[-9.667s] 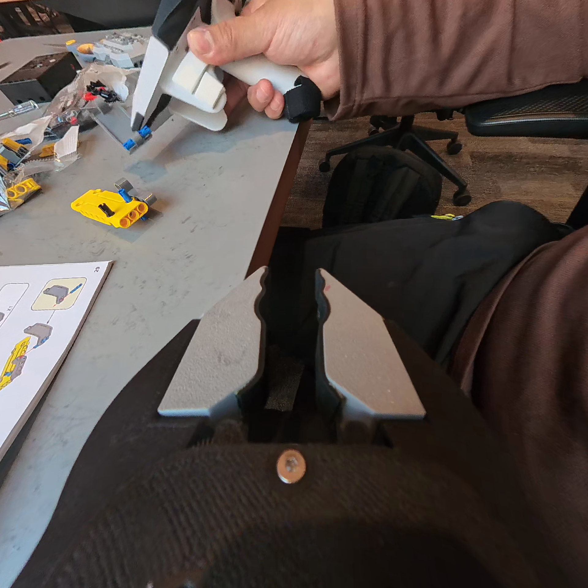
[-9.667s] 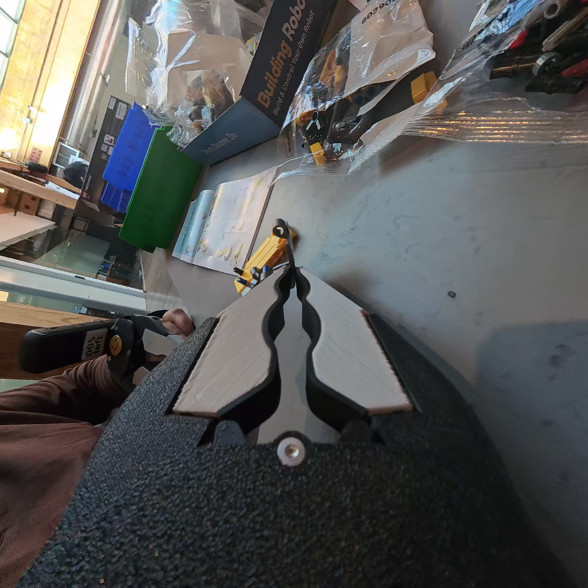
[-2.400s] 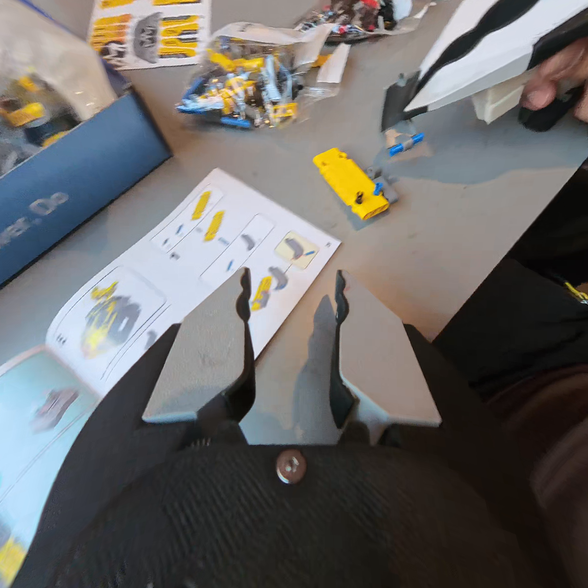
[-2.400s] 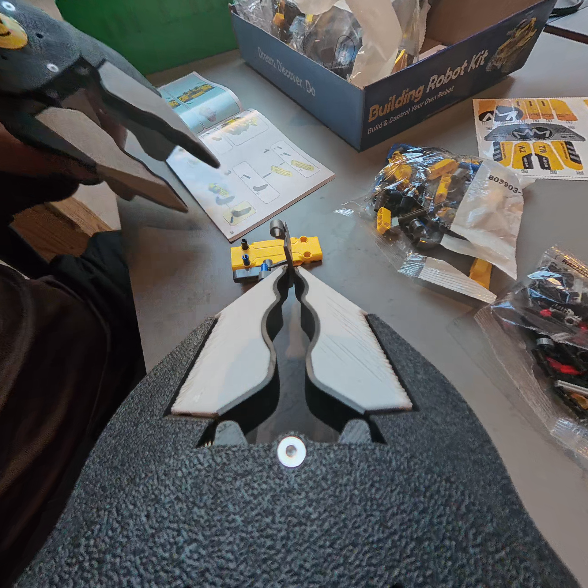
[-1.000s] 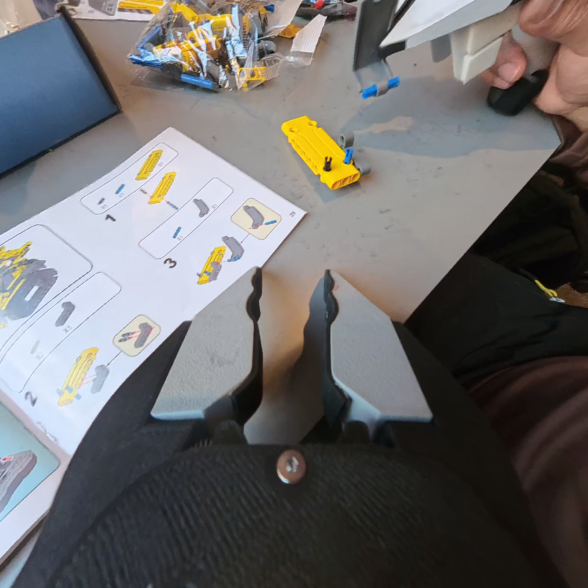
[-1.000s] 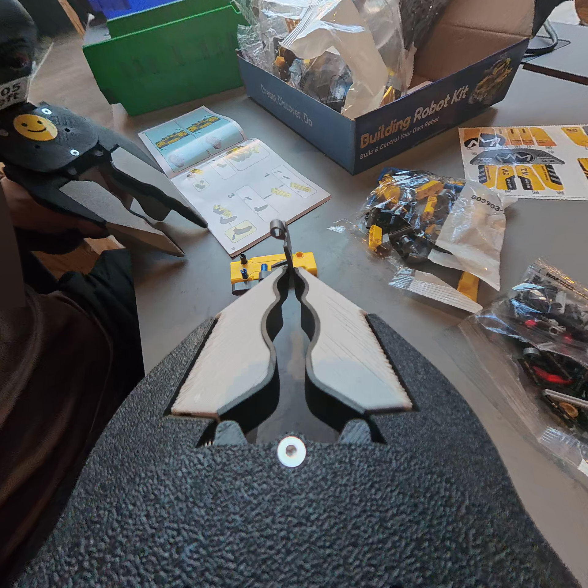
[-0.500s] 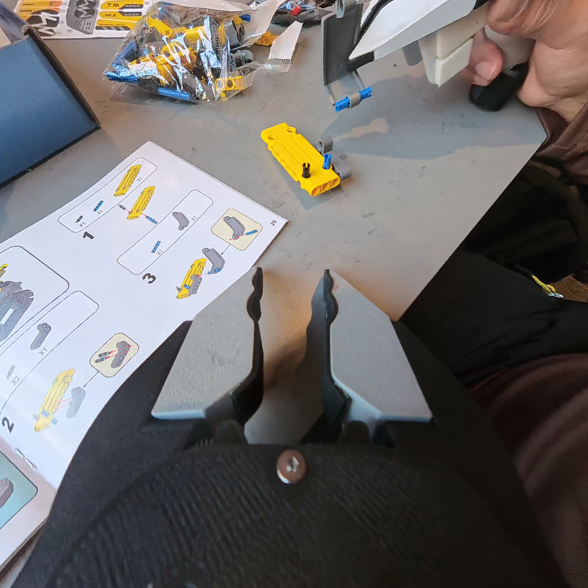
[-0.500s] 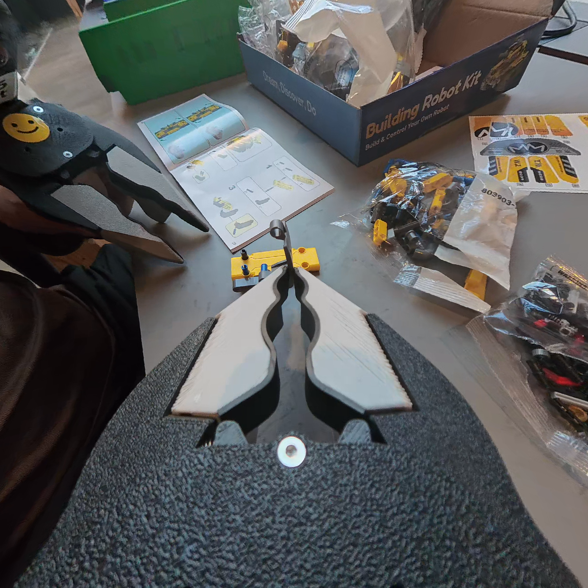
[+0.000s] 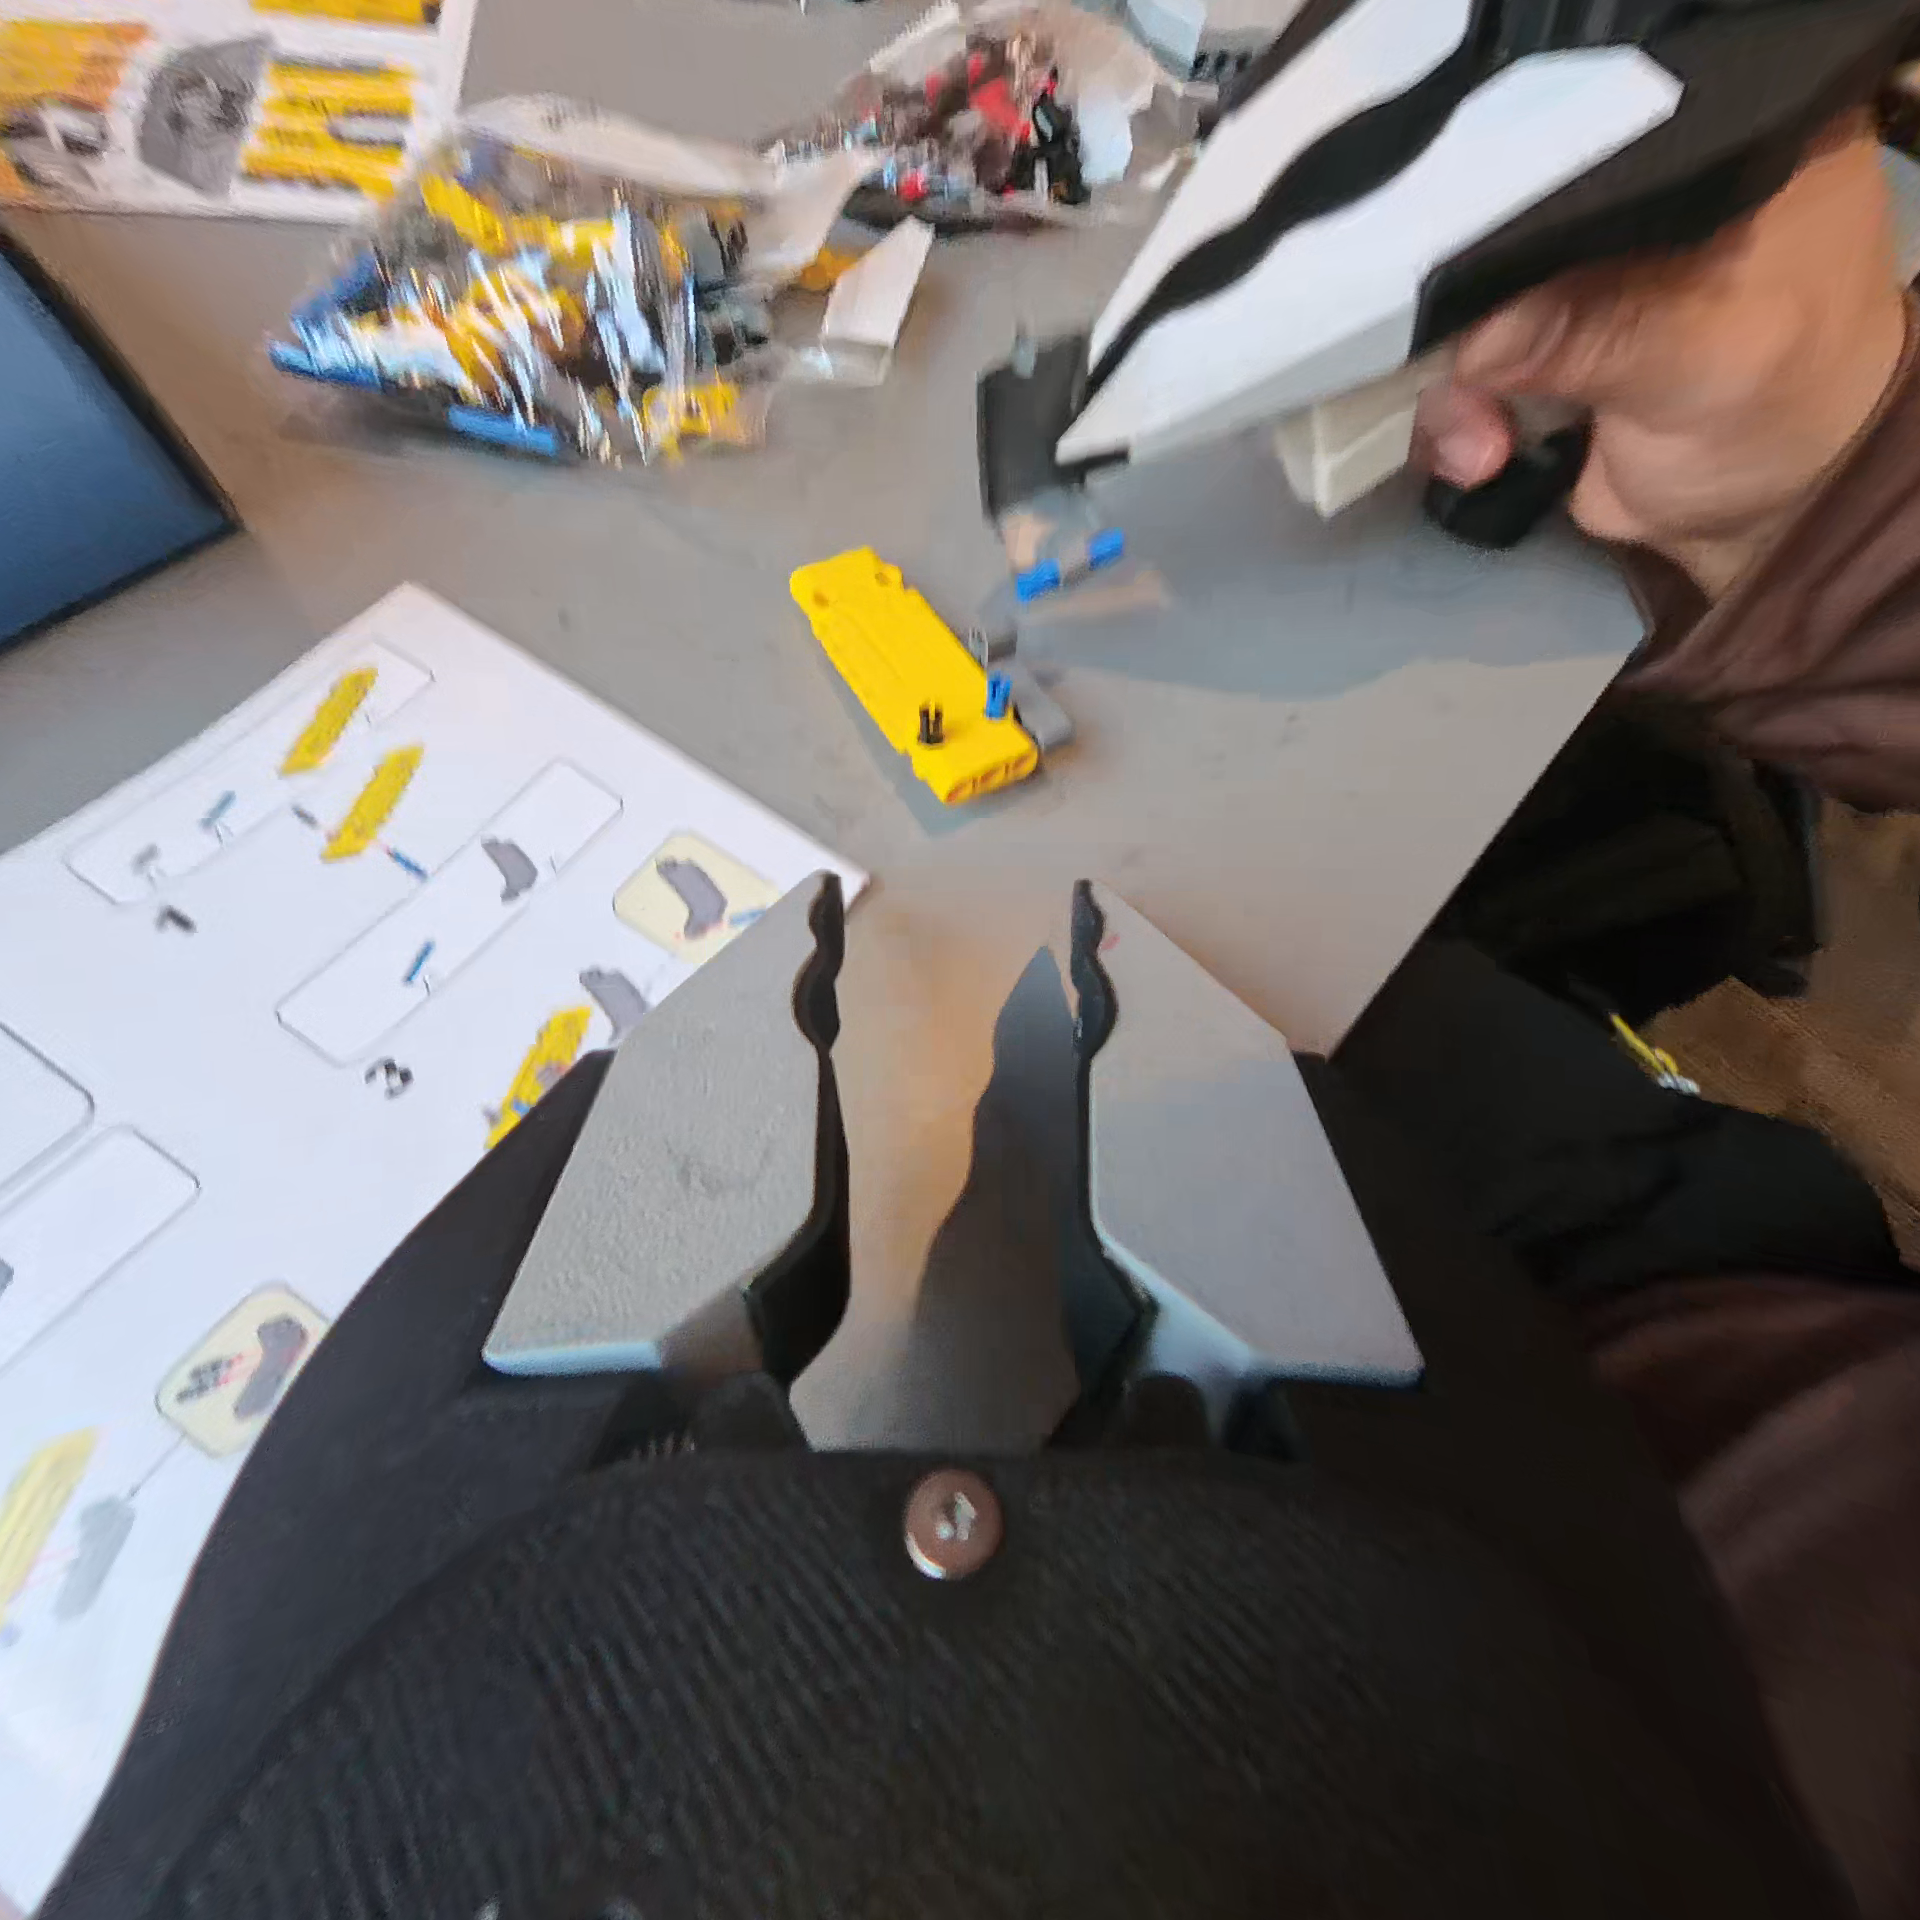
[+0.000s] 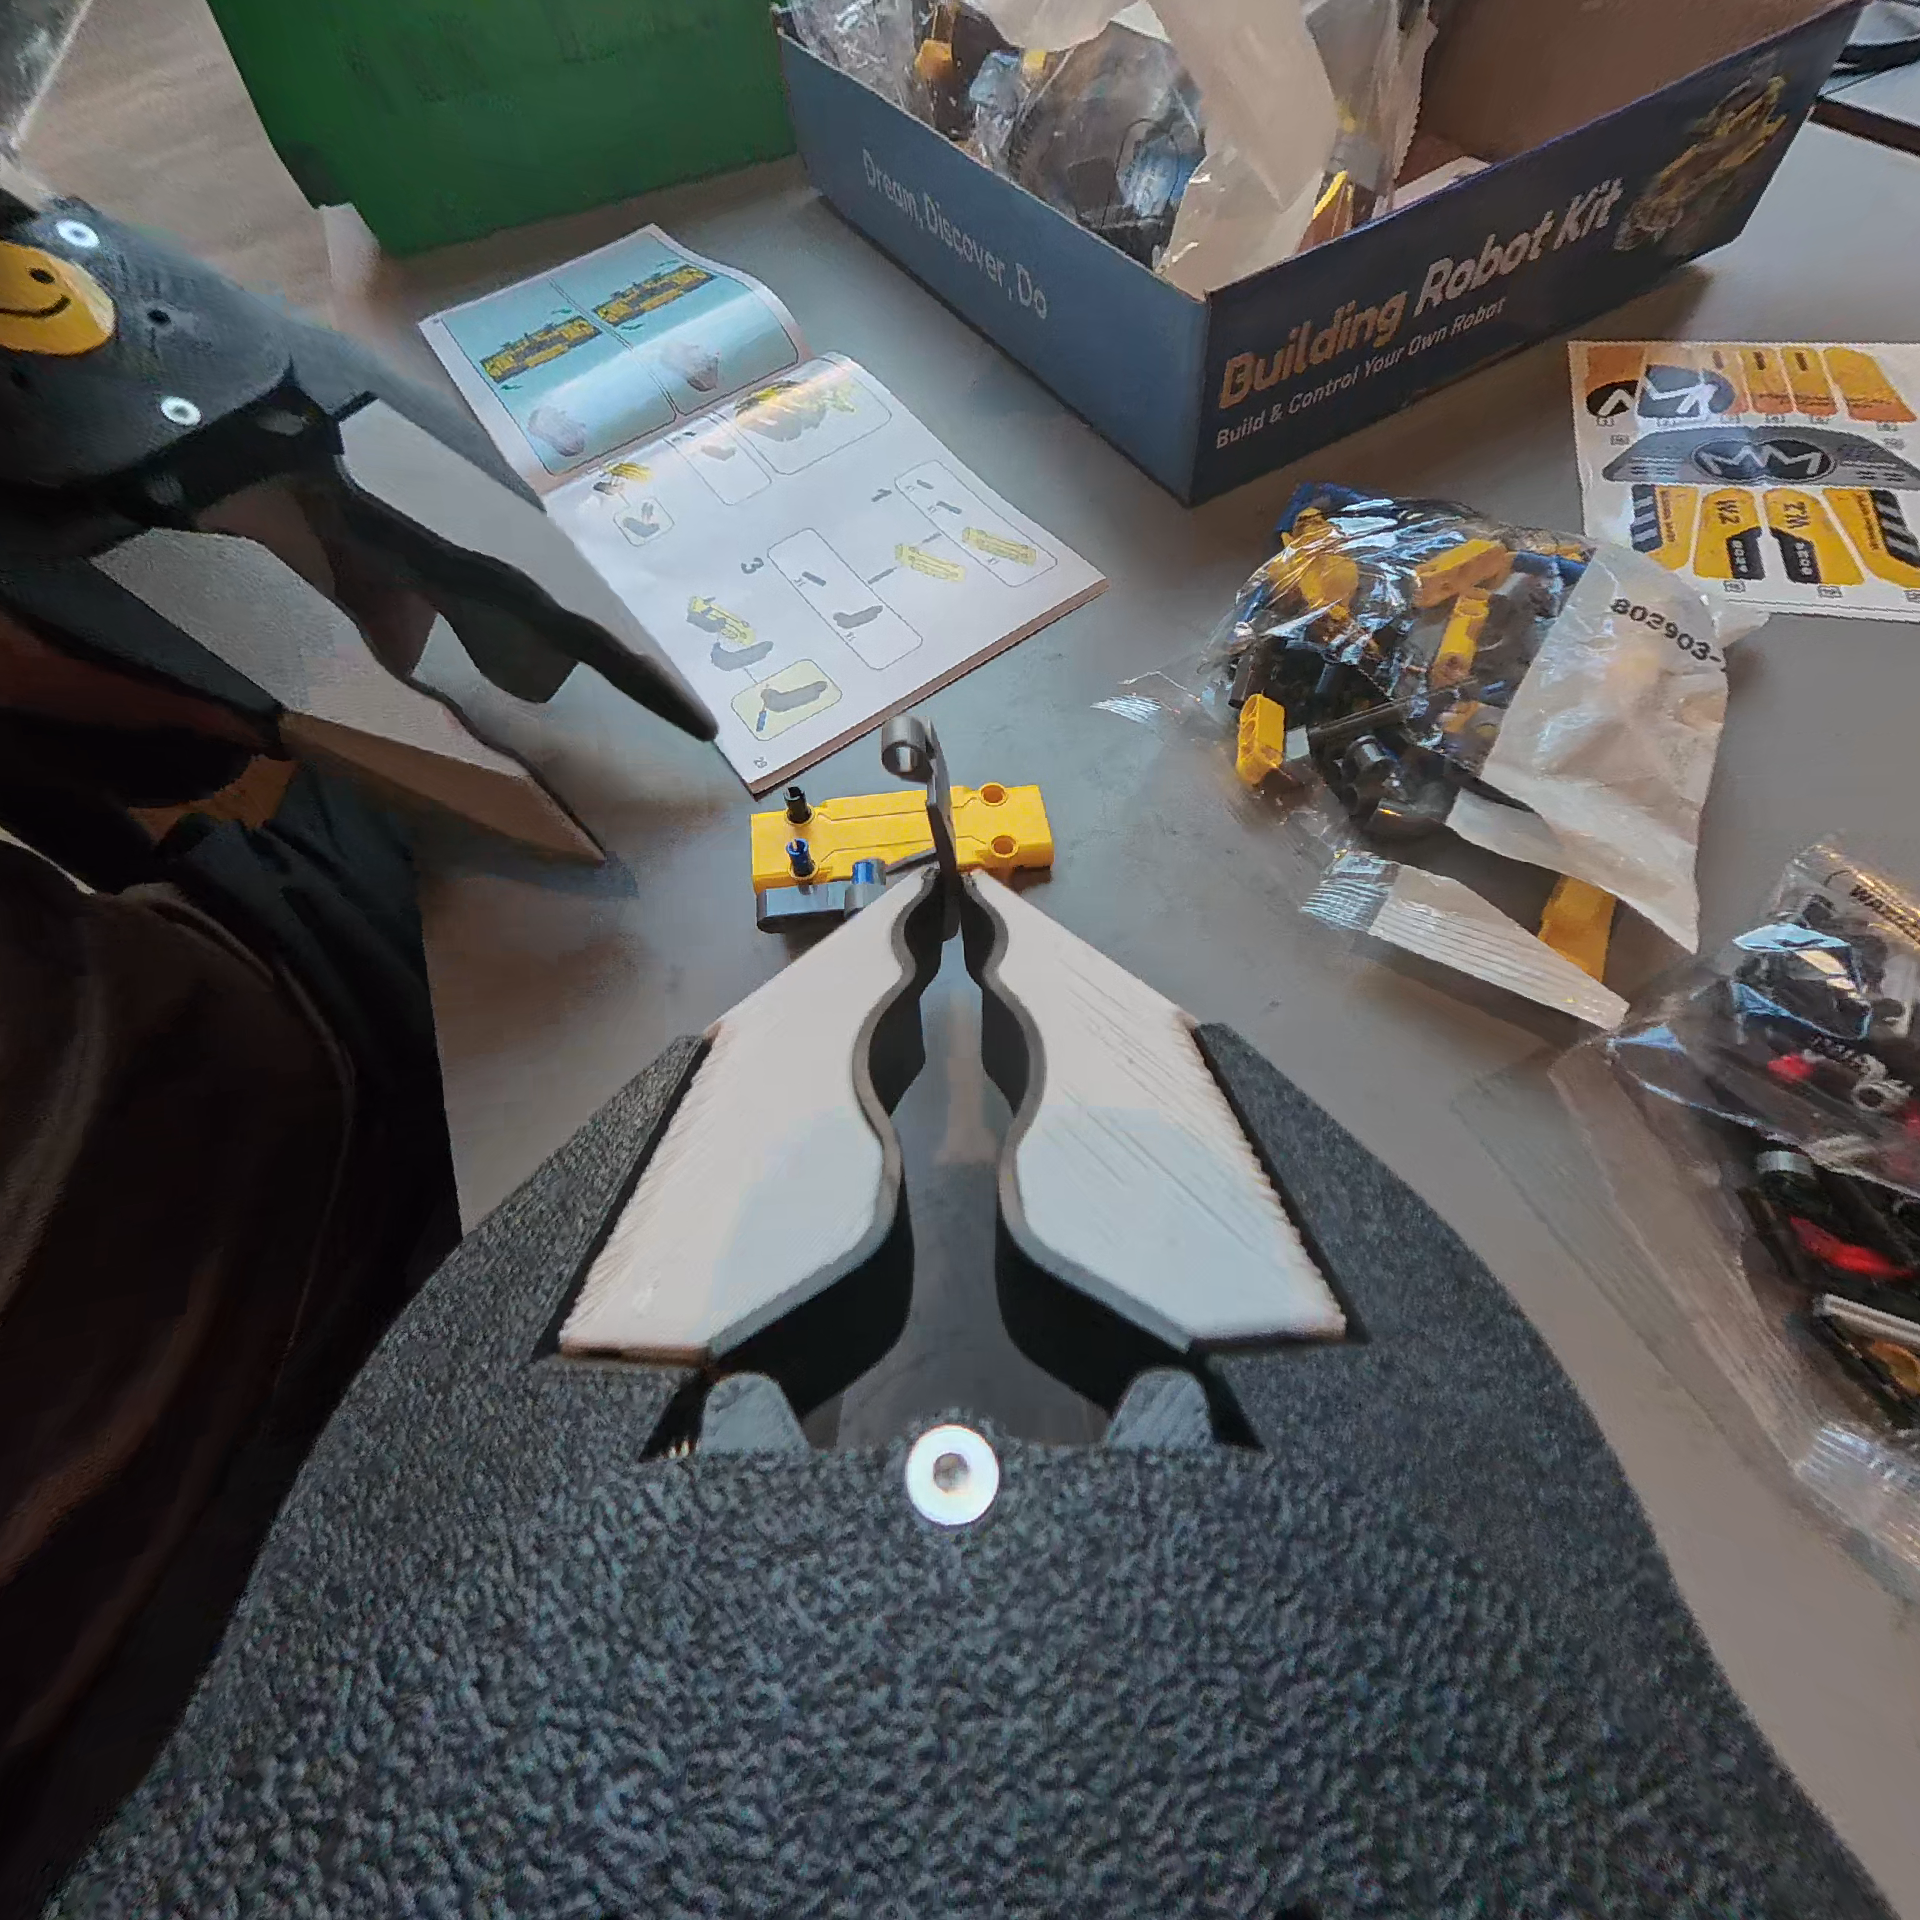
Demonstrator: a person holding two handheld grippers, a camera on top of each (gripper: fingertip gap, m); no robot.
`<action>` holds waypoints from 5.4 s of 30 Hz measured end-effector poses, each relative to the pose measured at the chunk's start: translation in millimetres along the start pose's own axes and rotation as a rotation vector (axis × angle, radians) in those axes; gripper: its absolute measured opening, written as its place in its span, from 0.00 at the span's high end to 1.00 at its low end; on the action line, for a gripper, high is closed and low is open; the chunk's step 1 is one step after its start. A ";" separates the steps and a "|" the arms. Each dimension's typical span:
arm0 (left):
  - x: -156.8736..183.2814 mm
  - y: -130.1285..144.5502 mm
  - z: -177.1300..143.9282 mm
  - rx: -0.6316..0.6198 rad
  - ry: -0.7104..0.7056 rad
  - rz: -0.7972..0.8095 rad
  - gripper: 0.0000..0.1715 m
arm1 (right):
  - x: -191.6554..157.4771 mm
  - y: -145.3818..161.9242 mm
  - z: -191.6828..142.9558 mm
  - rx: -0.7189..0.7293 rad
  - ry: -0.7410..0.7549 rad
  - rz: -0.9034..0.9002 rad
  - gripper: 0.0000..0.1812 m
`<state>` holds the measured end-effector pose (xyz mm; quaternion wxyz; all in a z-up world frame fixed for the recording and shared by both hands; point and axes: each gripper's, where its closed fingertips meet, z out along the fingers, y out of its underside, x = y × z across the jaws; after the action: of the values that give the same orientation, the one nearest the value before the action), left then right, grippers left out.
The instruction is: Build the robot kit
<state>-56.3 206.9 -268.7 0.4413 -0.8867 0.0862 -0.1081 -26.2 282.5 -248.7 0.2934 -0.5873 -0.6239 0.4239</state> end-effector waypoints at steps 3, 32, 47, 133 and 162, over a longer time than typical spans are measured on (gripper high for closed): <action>1.9 -21.4 10.0 0.037 -0.023 0.029 0.76 | -0.8 2.4 2.2 -0.020 0.012 -0.022 0.98; -0.3 -7.5 43.2 -0.151 0.046 0.170 0.79 | -9.5 9.0 7.1 -0.066 0.065 -0.171 0.99; 1.2 -9.0 41.7 -0.140 0.092 0.112 0.79 | -10.0 5.7 5.6 -0.043 0.119 -0.231 0.99; 13.0 -6.2 42.6 -0.148 0.122 0.321 0.81 | -23.4 5.3 13.4 -0.051 0.048 -0.240 0.99; 30.8 -36.5 11.0 0.058 0.097 0.339 0.86 | -41.3 -12.1 -10.2 0.111 0.134 0.220 0.99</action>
<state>-21.6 229.4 -242.4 0.4739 -0.8401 0.2524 -0.0773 -17.5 244.4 -227.9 0.3183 -0.6621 -0.5105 0.4469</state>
